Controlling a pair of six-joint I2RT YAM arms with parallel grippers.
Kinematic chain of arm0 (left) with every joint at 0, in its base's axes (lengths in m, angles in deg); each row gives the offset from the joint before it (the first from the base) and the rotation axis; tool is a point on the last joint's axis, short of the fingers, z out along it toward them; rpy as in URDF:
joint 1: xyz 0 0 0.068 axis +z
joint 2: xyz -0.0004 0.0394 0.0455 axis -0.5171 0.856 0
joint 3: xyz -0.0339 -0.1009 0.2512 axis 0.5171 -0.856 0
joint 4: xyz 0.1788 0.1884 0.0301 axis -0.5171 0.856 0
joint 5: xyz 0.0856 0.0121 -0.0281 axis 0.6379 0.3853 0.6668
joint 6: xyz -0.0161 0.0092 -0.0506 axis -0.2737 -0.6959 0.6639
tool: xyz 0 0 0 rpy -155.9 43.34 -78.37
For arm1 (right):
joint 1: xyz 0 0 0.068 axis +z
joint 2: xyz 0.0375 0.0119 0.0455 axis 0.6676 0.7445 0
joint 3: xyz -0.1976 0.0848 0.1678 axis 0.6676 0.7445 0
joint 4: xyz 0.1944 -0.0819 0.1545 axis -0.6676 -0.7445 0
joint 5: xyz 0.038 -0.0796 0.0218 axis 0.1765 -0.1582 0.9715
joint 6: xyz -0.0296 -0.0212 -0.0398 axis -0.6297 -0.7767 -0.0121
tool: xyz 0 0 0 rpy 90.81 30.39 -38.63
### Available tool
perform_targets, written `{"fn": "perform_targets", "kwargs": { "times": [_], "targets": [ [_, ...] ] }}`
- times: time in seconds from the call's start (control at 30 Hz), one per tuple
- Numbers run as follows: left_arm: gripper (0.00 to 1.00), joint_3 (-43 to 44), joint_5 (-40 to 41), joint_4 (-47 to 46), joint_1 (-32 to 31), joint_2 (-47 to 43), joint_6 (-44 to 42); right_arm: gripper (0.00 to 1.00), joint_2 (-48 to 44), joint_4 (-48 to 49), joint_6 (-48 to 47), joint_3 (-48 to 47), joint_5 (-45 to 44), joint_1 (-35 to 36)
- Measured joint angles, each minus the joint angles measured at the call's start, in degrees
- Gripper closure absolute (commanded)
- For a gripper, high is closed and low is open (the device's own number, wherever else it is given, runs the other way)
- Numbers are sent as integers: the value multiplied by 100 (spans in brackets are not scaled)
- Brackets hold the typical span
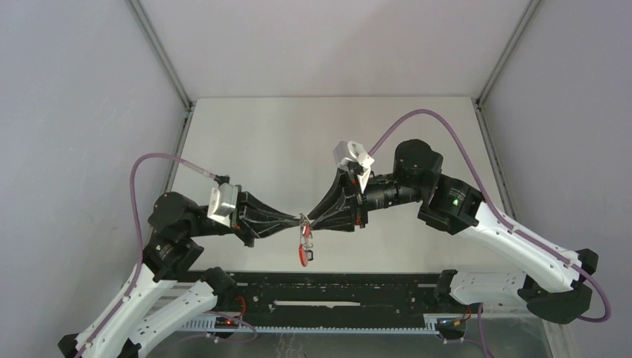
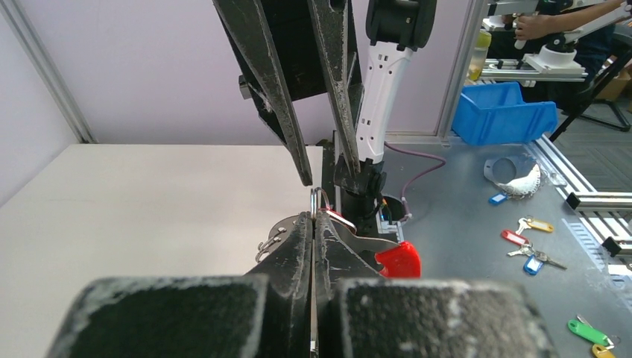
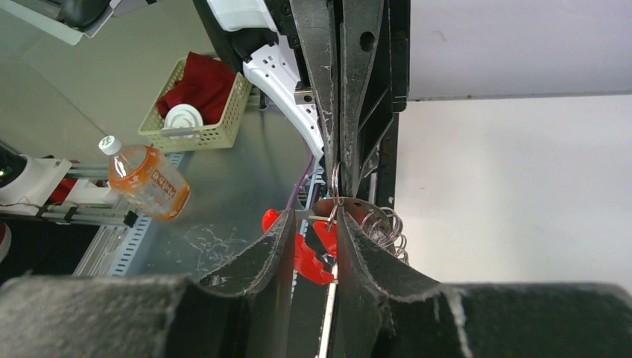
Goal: Put the keys on the keyring
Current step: Adjust the key on the keyring.
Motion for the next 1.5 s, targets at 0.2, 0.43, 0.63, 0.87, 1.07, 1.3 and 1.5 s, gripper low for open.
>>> {"fn": "perform_targets", "kwargs": {
  "times": [0.2,0.43,0.63,0.87,1.07,1.3,1.5],
  "targets": [
    [100,-7,-44,-2,0,0,26,59,87,55,2,0,-48,101],
    [100,-7,-105,0,0,-2,20,58,219,260,4,0,-197,133],
    [100,-7,-122,0,0,-2,-4,69,229,352,22,0,-197,138],
    [100,-7,-125,0,0,-2,-22,75,258,350,33,0,-190,149],
    [100,-57,-122,-7,0,-4,-28,100,275,352,31,0,-186,184],
    [94,-98,-120,11,4,-7,-79,100,321,192,20,-83,-203,184],
    [55,-96,-9,289,7,-2,-448,100,468,-487,-44,-424,-549,205]
  ]
}}
